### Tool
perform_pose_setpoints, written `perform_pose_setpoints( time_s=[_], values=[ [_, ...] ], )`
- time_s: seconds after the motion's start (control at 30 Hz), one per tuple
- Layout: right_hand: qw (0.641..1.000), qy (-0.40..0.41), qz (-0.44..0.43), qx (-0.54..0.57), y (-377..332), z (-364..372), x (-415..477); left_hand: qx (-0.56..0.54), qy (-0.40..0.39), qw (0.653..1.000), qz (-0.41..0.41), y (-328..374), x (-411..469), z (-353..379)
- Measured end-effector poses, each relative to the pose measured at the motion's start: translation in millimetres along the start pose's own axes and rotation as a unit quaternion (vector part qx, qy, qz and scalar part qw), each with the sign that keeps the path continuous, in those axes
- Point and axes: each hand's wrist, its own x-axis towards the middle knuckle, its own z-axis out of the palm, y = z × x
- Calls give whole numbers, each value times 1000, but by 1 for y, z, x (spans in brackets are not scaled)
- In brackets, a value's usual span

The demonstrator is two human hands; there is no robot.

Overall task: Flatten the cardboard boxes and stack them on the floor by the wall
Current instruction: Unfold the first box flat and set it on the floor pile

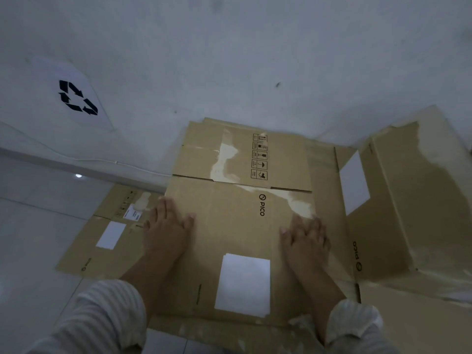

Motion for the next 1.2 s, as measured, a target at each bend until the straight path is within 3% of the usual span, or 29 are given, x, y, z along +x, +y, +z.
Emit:
perform_pose_setpoints(
  time_s=[0.17, 0.33, 0.5, 0.63, 0.83, 1.03, 1.2],
  values=[
    [996, 5, 84, 44, 3, -12, -2, -56, -20, 991, -123, 0, 5, -11],
    [987, -25, 129, 97, 4, -22, 9, -123, -49, 976, -172, -1, 17, -17],
    [975, -39, 125, 181, 8, -28, 26, -154, -81, 975, -139, -16, 28, -27],
    [964, -53, 111, 235, 14, -25, 22, -138, -51, 984, -99, -24, 26, -36],
    [965, 11, 99, 244, -5, -30, 1, -172, -28, 982, -78, -34, 25, -45],
    [964, 58, 114, 234, -56, -40, -32, -182, -9, 982, -55, -61, 32, -87],
    [960, 73, 89, 256, -125, -39, -66, -212, 18, 976, -44, -123, 36, -142]
  ],
)
